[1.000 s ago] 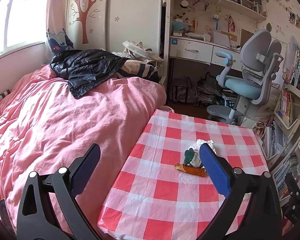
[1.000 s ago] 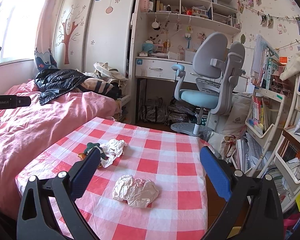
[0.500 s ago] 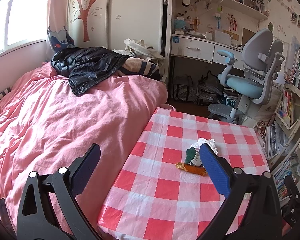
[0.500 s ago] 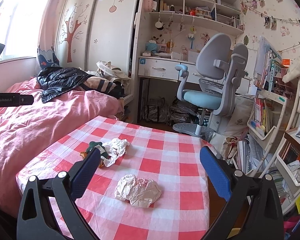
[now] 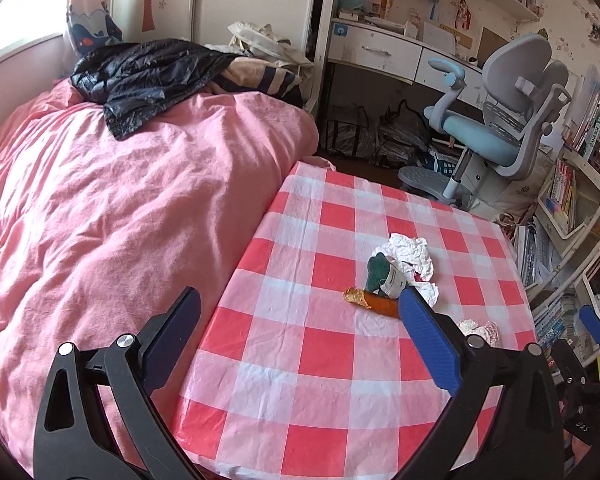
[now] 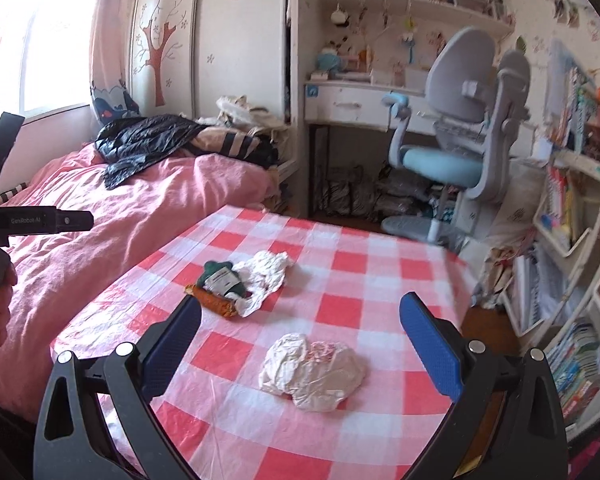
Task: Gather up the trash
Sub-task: 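Grasp the white tissue with the right tool while the left tool grasps the green wrapper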
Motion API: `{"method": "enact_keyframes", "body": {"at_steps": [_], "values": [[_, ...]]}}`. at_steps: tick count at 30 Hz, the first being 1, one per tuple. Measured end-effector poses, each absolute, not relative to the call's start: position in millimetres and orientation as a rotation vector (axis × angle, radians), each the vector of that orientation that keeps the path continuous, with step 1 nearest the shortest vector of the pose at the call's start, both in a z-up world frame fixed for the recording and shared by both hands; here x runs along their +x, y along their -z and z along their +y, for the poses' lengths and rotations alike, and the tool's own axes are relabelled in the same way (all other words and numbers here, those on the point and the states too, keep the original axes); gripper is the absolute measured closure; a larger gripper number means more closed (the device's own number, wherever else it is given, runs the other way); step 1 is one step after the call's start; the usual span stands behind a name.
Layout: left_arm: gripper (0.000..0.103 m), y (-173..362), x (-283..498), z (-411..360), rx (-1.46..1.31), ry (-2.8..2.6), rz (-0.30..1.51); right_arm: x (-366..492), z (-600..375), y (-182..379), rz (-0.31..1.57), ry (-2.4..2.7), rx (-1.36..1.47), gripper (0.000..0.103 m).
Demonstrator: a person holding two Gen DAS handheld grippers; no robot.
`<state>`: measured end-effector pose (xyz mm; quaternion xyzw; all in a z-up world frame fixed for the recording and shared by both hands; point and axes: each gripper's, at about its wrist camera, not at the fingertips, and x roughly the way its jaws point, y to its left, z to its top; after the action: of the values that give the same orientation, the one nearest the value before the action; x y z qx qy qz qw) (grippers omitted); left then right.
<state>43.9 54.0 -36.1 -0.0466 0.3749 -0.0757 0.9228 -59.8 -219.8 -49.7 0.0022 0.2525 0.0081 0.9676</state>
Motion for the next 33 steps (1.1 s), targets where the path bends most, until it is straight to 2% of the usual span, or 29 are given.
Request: {"method": "enact_keyframes", "body": {"at_steps": [5,10,11,13,19,22,27,28,29,30,31,32,33], "values": [[0.008,60,68,43,-0.132,0.201,0.853,-23,-219,59,0.569,-0.090,0.054,0.008],[0.008,71,84,10,-0.027,0.235,0.860,17,-215,68,0.616,-0.138,0.117,0.009],[0.008,75,90,3,0.007,0.237,0.860,27,-214,71,0.632,-0.147,0.126,0.010],[0.009,82,101,-6,0.040,0.239,0.874,38,-214,76,0.653,-0.160,0.141,0.019],[0.012,98,133,-26,0.053,0.266,0.905,73,-225,93,0.716,-0.170,0.228,0.030],[0.013,104,150,-35,0.061,0.274,0.916,92,-230,102,0.753,-0.176,0.261,0.033],[0.020,116,175,-50,0.081,0.299,0.955,127,-225,121,0.829,-0.194,0.294,0.034],[0.022,119,178,-53,0.087,0.301,0.961,132,-223,124,0.843,-0.196,0.296,0.037],[0.028,123,183,-55,0.088,0.306,0.978,138,-221,130,0.865,-0.196,0.297,0.039],[0.043,127,186,-56,0.083,0.316,0.996,141,-220,133,0.881,-0.197,0.300,0.045],[0.057,132,189,-57,0.068,0.339,1.020,144,-221,136,0.891,-0.200,0.303,0.060],[0.083,136,190,-58,0.053,0.358,1.040,145,-221,138,0.903,-0.209,0.313,0.070],[0.093,137,190,-57,0.044,0.374,1.044,146,-223,138,0.905,-0.211,0.319,0.084]]}}
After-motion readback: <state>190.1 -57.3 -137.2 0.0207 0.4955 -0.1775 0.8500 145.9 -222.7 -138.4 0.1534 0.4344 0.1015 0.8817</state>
